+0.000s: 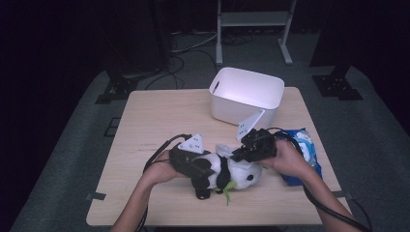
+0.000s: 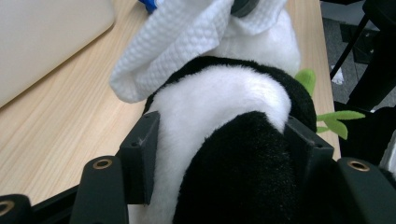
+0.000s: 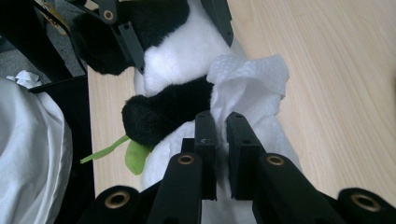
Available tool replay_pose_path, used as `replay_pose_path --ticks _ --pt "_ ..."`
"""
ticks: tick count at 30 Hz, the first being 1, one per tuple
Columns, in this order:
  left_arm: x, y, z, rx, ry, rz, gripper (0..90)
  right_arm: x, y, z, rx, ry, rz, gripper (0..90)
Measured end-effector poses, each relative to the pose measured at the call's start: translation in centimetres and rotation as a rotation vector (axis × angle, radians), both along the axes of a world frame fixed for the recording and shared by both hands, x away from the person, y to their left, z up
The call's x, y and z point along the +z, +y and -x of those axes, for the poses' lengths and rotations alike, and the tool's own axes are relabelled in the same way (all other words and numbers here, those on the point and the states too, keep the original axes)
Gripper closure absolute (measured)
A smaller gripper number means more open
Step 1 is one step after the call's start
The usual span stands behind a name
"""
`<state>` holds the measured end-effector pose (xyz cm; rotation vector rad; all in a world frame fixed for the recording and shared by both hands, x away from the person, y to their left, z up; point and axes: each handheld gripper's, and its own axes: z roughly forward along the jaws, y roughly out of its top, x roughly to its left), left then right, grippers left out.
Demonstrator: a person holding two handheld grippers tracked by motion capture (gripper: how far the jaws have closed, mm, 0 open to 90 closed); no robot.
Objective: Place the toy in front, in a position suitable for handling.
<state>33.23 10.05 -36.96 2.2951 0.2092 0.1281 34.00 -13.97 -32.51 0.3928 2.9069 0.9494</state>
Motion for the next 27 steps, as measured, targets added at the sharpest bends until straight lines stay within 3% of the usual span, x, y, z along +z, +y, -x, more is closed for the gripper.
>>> replay_pose_path --ticks 4,11,16,18,22,27 --pt "-0.1 0.0 0.0 0.003 0.010 0.005 35.3 -0.6 -0.2 -0.1 -0.009 0.014 0.002 83.3" --pt "-0.2 -0.1 -0.2 0.008 0.019 0.024 33.2 -0.6 -0.3 -0.1 -0.015 0.014 -0.046 83.2" --pt "-0.2 -0.2 -0.2 0.010 0.017 0.026 32.4 -0.1 1.4 0.3 0.044 0.004 -0.072 83.1" --pt "-0.2 -0.2 -0.1 0.012 0.017 0.030 31.9 -0.2 2.1 0.4 0.062 0.002 -0.062 83.1" --pt "-0.3 -0.1 -0.1 0.013 0.023 0.046 29.4 -1.4 2.5 0.2 0.056 0.006 0.008 83.1" --pt "-0.2 -0.2 -0.2 0.015 0.024 0.075 27.5 -1.9 1.6 -0.2 0.034 0.021 0.007 83.2"
